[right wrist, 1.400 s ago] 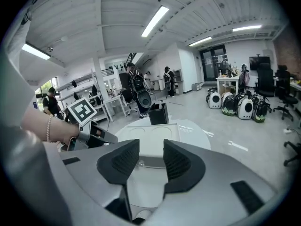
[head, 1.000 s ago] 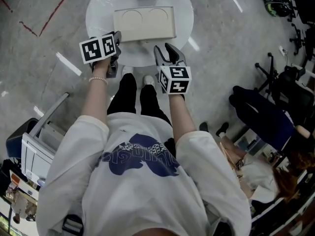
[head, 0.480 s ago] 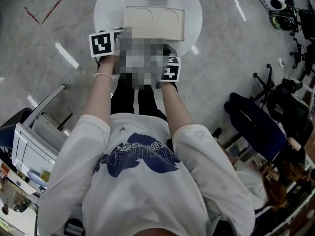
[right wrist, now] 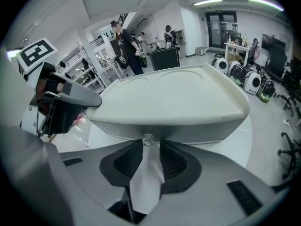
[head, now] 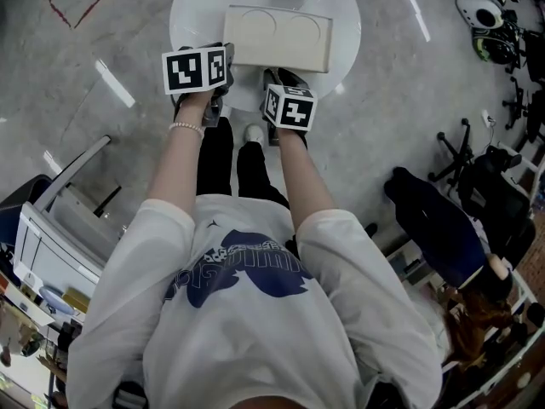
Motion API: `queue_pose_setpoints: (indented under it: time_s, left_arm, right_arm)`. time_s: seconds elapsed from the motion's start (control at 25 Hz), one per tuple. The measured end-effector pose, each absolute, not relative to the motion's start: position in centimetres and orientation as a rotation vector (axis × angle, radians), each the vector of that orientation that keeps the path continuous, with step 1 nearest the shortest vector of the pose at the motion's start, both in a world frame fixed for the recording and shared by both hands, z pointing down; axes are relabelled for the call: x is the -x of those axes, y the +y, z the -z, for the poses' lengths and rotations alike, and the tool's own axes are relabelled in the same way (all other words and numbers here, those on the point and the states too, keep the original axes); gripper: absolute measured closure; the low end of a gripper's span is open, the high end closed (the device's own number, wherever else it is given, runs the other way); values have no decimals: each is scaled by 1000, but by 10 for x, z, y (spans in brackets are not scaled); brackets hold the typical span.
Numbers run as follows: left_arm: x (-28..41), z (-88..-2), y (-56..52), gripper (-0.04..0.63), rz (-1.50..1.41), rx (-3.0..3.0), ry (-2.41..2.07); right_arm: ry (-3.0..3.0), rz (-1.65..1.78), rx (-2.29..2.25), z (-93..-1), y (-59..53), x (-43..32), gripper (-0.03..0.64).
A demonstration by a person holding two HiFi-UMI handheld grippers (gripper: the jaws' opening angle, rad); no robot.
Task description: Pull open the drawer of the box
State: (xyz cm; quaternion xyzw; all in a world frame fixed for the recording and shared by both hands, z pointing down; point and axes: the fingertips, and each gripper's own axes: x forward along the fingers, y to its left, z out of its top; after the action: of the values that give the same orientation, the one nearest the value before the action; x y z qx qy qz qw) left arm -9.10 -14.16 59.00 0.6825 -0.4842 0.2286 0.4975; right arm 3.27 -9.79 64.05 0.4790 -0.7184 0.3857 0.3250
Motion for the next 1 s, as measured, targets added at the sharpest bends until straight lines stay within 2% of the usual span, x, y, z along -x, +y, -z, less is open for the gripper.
queue_pose_setpoints:
  time_s: [0.28, 1.0]
  left_arm:
    - [92, -591, -141, 505, -556, -1649, -1185]
    - [93, -592, -142, 505, -527, -1619, -1199]
  right_arm:
    - [-1875, -1021, -1243, -642, -97, -28, 544]
    - [-1878, -978, -1203, -642, -96, -28, 555]
